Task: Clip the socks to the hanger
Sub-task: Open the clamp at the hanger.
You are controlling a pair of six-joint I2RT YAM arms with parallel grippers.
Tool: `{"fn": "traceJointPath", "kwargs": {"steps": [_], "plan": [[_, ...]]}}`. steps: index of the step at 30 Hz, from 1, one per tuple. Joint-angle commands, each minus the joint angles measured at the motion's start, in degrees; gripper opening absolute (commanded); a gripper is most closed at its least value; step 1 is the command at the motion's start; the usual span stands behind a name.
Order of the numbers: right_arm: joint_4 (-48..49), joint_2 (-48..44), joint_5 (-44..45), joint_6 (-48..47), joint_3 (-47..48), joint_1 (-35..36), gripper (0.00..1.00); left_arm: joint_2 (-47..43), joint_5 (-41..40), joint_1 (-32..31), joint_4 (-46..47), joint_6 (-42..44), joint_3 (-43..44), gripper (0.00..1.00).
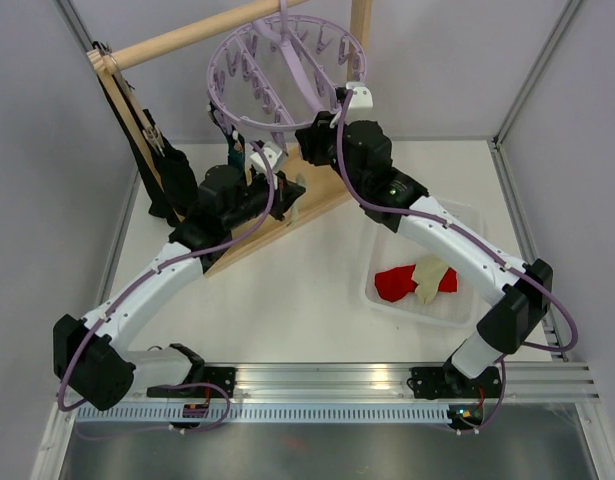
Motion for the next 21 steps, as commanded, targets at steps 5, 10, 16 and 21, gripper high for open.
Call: {"fn": "traceJointPath", "kwargs": {"steps": [5, 10, 16, 21], "plan": [[-1.25, 1.36, 2.66, 1.29, 4.20, 0.08, 0.00, 0.10, 1.24, -0.55, 8.16, 15.88, -0.36, 0.02], [-3.53, 1.97, 5.55, 0.76, 6.30, 0.08, 0.00, 0.54, 1.41, -0.55, 9.93, 20.82, -0.54, 0.02], [-4.93, 1.89, 9.42, 1.38, 6.31, 0.08, 0.00, 0.89, 5.10, -0.64, 10.46, 23.72, -0.63, 0.02], [-4.41, 1.54, 11.54, 2.43, 5.16, 0.08, 0.00, 1.86, 9.23, -0.81, 9.14, 23.90, 0.25, 0.02]]}}
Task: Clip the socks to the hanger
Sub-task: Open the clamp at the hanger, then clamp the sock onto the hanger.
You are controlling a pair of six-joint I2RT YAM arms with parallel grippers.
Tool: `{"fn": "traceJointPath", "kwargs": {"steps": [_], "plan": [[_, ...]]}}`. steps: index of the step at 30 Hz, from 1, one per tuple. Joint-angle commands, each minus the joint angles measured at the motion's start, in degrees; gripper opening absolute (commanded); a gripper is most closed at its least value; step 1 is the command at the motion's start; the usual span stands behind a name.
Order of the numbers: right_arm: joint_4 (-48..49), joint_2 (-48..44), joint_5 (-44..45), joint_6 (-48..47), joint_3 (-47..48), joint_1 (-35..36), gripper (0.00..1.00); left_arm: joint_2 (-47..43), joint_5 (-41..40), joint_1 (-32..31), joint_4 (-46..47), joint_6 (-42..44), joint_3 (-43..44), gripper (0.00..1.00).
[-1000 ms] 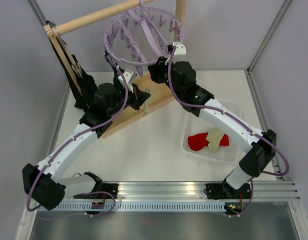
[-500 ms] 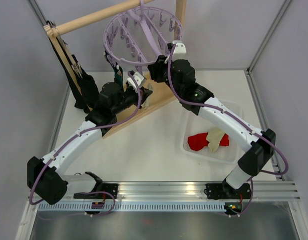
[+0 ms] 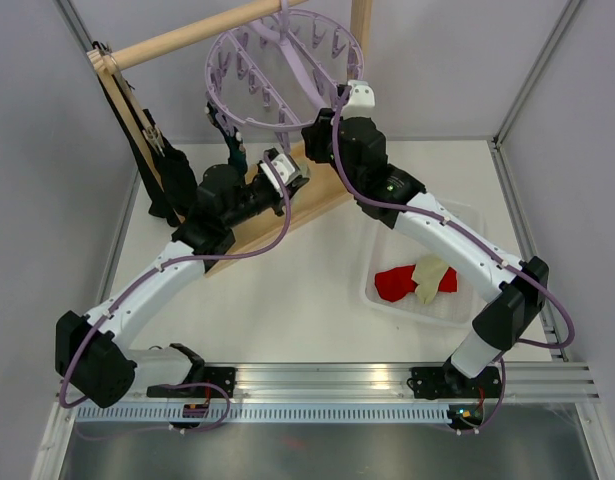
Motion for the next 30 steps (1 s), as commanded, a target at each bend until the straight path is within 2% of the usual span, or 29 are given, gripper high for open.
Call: {"fn": "traceJointPath", "kwargs": {"steps": [1, 8, 30], "plan": [[0.73, -0.13, 5.05, 2.32, 1.38, -0.29, 0.00, 1.22, 4.76, -0.51, 1.66, 3.18, 0.64, 0.02], [0.99, 0.58, 4.43, 4.78, 0.59, -0.29, 0.00, 1.31, 5.11, -1.12, 2.80, 3.09, 0.03, 0.02], [0.63, 1.81, 7.86, 5.84, 1.38, -0.29, 0.00, 2.72, -2.88, -1.21, 11.68, 0.37, -2.34, 0.02]]}}
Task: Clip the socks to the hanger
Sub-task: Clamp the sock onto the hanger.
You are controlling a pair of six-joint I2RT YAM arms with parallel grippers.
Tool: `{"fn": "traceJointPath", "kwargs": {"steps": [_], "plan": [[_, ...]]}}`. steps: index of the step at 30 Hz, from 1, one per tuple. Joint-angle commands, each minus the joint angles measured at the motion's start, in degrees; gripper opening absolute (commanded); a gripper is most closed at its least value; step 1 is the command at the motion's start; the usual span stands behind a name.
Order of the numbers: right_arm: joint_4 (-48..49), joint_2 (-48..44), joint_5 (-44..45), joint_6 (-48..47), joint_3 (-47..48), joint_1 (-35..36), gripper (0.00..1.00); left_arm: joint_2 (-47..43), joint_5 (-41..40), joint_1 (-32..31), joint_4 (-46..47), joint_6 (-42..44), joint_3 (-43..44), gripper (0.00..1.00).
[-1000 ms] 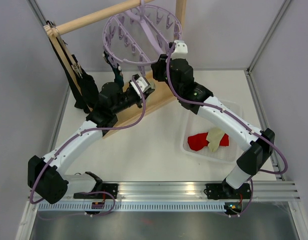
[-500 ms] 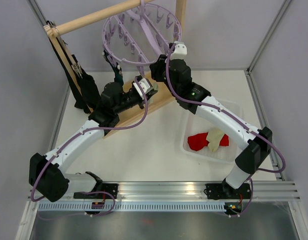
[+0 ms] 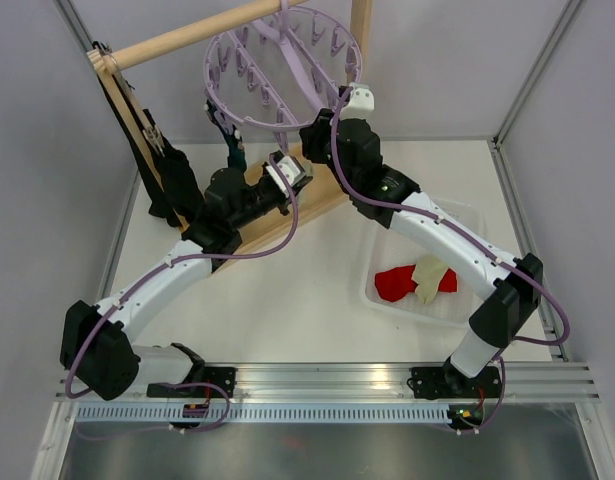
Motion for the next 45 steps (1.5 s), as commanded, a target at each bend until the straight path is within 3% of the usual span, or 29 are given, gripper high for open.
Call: {"fn": "traceJointPath", "kwargs": {"steps": [1, 45], "plan": [[0.05, 0.50, 5.63, 1.01, 1.03, -0.62, 0.00, 0.34, -2.93, -0.27, 6.13, -0.68, -0.49, 0.02], [-0.21, 2.26, 6.95, 3.56, 2.35, -0.53, 0.00, 5.61, -4.34, -0.27, 11.85, -2.35, 1.36, 0.02]]}}
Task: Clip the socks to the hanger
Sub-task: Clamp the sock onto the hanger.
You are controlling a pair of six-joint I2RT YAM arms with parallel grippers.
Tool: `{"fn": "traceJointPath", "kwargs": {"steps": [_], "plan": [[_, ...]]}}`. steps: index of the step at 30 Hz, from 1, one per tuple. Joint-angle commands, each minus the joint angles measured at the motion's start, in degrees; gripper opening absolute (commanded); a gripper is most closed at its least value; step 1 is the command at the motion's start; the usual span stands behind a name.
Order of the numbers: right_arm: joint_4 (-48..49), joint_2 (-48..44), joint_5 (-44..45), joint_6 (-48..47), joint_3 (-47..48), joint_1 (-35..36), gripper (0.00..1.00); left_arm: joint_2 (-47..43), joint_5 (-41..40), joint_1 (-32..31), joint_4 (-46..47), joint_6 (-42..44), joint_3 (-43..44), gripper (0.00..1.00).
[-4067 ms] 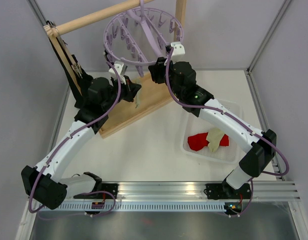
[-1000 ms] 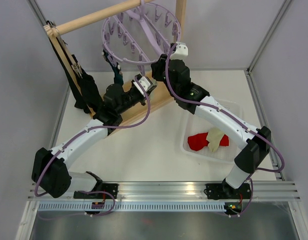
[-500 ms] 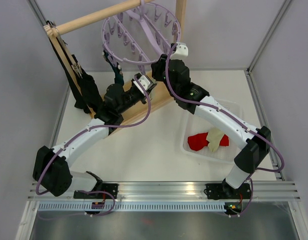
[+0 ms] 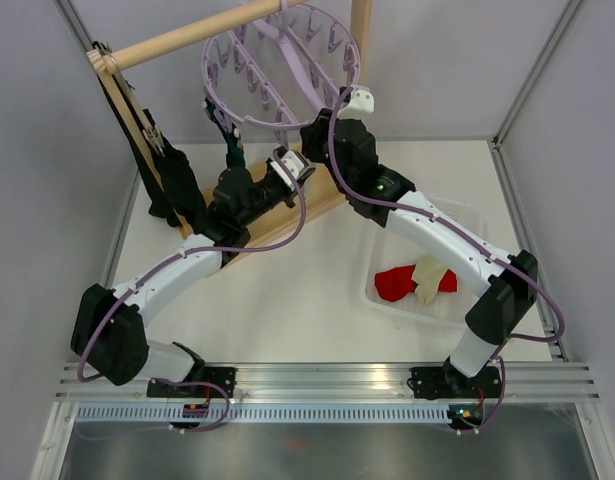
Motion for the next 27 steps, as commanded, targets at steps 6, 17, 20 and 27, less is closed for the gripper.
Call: {"fn": "traceJointPath", "kwargs": {"steps": [6, 17, 20, 27], "plan": [[-1.05, 1.12, 4.28, 1.07, 2.17, -0.57, 0.00, 1.81, -0.60, -0.25, 2.75, -1.11, 2.48, 0.02], [-0.96, 1.56, 5.34, 0.63, 2.17, -0.57, 0.00, 1.55, -0.96, -0.25, 4.60, -1.63, 1.25, 0.02], [-1.05, 1.65, 5.60, 0.71, 2.35, -0.57, 0.00, 0.85, -1.22, -0.25, 5.57, -1.90, -0.07, 0.02], [-1.49, 2.00, 6.13, 0.63, 2.88, -0.57, 0.00, 0.14, -1.75, -0.25, 6.71, -1.81, -0.95, 0.02]]}}
